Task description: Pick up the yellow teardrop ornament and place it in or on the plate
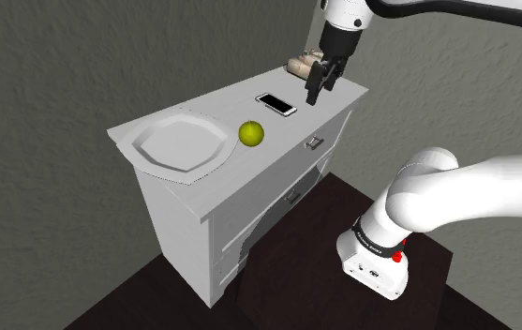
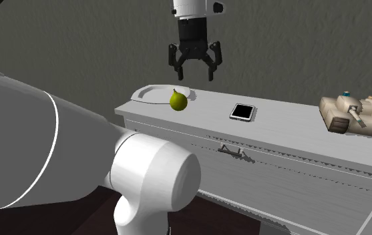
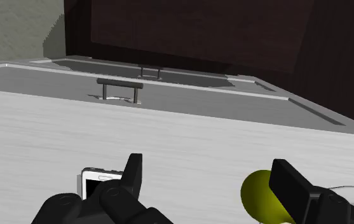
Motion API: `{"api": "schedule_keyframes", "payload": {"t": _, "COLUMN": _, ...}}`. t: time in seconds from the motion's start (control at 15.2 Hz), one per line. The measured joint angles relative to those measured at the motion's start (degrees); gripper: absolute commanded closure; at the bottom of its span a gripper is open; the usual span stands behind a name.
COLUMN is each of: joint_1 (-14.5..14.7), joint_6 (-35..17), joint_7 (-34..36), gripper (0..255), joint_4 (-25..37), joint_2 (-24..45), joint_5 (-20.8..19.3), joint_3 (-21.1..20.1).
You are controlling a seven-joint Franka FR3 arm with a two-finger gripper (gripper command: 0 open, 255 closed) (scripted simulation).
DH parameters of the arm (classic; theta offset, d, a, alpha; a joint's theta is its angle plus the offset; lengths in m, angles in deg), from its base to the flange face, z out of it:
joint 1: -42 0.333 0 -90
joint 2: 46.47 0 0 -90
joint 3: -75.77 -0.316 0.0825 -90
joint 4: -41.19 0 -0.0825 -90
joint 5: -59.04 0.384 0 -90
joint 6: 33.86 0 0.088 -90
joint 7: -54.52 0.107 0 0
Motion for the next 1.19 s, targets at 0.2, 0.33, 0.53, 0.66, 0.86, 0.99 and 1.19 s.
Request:
{"api": "schedule_keyframes", "payload": {"t": 0.2, "joint_1": 0.6, "joint_6": -3.1, "joint_7": 1.0, "gripper": 0, "joint_4": -1.9, "joint_2": 0.1, "joint_5": 1.2, "joint_3": -0.9}}
{"api": "schedule_keyframes", "payload": {"t": 0.33, "joint_1": 1.4, "joint_6": -7.2, "joint_7": 2.0, "gripper": 0, "joint_4": -3.8, "joint_2": 0.5, "joint_5": 2.5, "joint_3": -1.7}}
{"api": "schedule_keyframes", "payload": {"t": 0.53, "joint_1": 2.5, "joint_6": -14.4, "joint_7": 3.1, "gripper": 0, "joint_4": -6.7, "joint_2": 1.6, "joint_5": 4.5, "joint_3": -2.9}}
{"api": "schedule_keyframes", "payload": {"t": 0.66, "joint_1": 3.4, "joint_6": -19.8, "joint_7": 4.6, "gripper": 0, "joint_4": -7.8, "joint_2": 3.9, "joint_5": 6.0, "joint_3": -4.5}}
{"api": "schedule_keyframes", "payload": {"t": 0.86, "joint_1": 4.5, "joint_6": -28.7, "joint_7": 5.8, "gripper": 0, "joint_4": -10.0, "joint_2": 7.4, "joint_5": 7.9, "joint_3": -6.3}}
{"api": "schedule_keyframes", "payload": {"t": 0.99, "joint_1": 5.3, "joint_6": -32.9, "joint_7": 7.2, "gripper": 0, "joint_4": -10.5, "joint_2": 9.5, "joint_5": 9.0, "joint_3": -7.9}}
{"api": "schedule_keyframes", "payload": {"t": 1.19, "joint_1": 5.4, "joint_6": -36.5, "joint_7": 7.3, "gripper": 0, "joint_4": -12.0, "joint_2": 11.1, "joint_5": 9.3, "joint_3": -8.4}}
